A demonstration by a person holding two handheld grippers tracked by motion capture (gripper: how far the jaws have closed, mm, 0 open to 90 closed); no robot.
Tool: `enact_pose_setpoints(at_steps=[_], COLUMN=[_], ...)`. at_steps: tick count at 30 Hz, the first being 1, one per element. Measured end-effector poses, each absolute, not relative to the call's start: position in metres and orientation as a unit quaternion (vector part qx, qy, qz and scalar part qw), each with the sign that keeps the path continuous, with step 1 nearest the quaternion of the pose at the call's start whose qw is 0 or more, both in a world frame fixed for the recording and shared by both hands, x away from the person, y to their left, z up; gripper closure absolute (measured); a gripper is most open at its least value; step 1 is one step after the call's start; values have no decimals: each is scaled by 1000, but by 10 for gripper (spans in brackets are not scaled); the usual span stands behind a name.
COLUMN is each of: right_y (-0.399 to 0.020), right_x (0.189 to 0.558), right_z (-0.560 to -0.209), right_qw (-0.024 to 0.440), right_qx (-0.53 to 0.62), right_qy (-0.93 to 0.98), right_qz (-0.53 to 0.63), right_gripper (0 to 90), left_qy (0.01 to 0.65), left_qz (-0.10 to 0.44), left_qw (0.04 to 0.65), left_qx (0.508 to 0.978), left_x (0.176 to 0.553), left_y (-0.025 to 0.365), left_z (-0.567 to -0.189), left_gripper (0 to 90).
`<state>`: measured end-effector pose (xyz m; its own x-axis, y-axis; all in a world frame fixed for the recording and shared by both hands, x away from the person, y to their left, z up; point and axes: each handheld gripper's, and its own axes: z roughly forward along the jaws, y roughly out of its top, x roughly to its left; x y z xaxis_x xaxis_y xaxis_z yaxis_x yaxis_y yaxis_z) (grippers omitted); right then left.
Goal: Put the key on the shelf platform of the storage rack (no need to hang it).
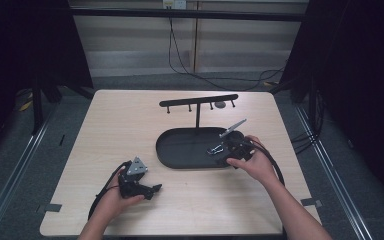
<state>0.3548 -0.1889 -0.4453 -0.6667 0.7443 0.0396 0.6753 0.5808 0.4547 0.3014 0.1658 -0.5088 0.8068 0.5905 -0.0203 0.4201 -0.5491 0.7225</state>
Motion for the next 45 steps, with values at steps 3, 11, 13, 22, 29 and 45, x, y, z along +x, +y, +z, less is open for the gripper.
enact_pose_setpoints(at_steps=[3,11,13,22,29,45], right_y=[-190,-191,-191,-197,-201,-214], right_x=[353,346,344,336,328,318], right_z=[-446,-444,-445,-447,-447,-447], right_qw=[77,75,74,65,68,70], right_qx=[397,387,387,388,387,388], right_qy=[889,894,894,892,891,889], right_qz=[214,212,213,221,226,231], right_gripper=[254,253,253,248,247,246], left_qy=[289,289,289,289,290,290], left_qz=[113,113,113,113,113,113], left_qw=[376,376,376,376,377,376], left_qx=[873,873,873,873,873,873], left_x=[301,301,301,301,301,301], left_y=[166,166,166,166,166,166], left_z=[-509,-509,-509,-509,-509,-509], left_gripper=[146,146,146,146,146,146])
